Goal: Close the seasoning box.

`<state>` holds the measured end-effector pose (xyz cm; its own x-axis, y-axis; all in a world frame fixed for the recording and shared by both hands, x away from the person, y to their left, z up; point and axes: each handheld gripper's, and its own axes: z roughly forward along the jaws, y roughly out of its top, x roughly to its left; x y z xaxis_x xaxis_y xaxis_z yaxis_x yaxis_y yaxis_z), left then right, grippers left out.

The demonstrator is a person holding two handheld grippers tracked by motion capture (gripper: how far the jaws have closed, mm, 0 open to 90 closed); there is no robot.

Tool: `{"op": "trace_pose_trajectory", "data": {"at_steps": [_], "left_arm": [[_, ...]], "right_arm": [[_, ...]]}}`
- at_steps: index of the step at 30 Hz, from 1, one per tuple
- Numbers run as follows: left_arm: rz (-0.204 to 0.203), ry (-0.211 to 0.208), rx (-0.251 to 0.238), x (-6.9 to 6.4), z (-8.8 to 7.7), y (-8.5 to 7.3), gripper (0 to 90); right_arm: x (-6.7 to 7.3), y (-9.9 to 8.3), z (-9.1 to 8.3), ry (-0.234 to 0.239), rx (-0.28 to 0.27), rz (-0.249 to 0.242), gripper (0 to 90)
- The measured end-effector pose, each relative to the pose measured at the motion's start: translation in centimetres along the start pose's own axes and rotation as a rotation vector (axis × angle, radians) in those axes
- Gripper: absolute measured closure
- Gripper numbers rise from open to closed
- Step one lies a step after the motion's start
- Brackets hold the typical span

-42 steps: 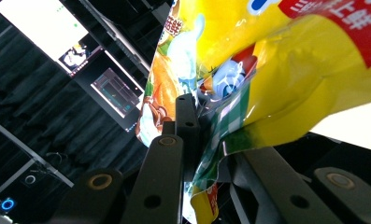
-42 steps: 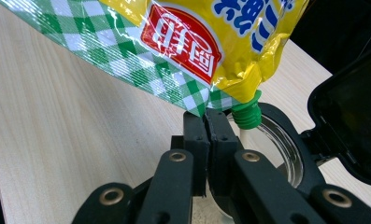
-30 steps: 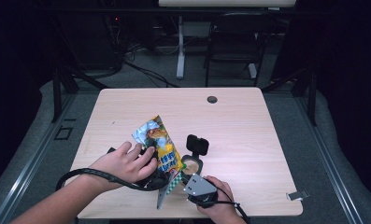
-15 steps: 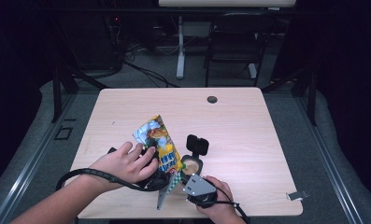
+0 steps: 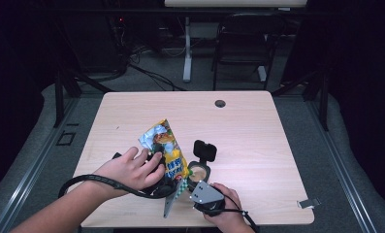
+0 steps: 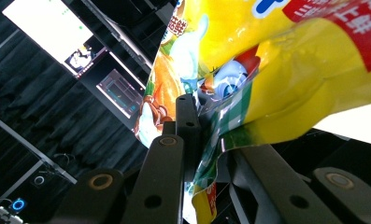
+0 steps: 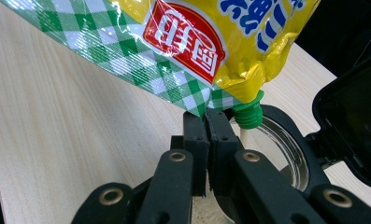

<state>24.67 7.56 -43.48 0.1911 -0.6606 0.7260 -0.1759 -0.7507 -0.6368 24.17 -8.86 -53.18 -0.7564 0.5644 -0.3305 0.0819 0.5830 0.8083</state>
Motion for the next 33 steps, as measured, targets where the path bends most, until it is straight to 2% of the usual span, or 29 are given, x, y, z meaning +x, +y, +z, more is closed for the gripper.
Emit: {"op": "trace_pose_trajectory", "data": {"at_steps": [13, 33], "left_arm": [[0.003, 0.004, -0.003, 0.24, -0.01, -0.04, 85.6], [0.007, 0.001, -0.002, 0.26, -0.11, 0.02, 86.7]], "right_arm": [[0.00, -0.04, 0.02, -0.003, -0.017, 0.014, 88.3], [0.00, -0.01, -0.03, 0.001, -0.001, -0.002, 88.3]]}}
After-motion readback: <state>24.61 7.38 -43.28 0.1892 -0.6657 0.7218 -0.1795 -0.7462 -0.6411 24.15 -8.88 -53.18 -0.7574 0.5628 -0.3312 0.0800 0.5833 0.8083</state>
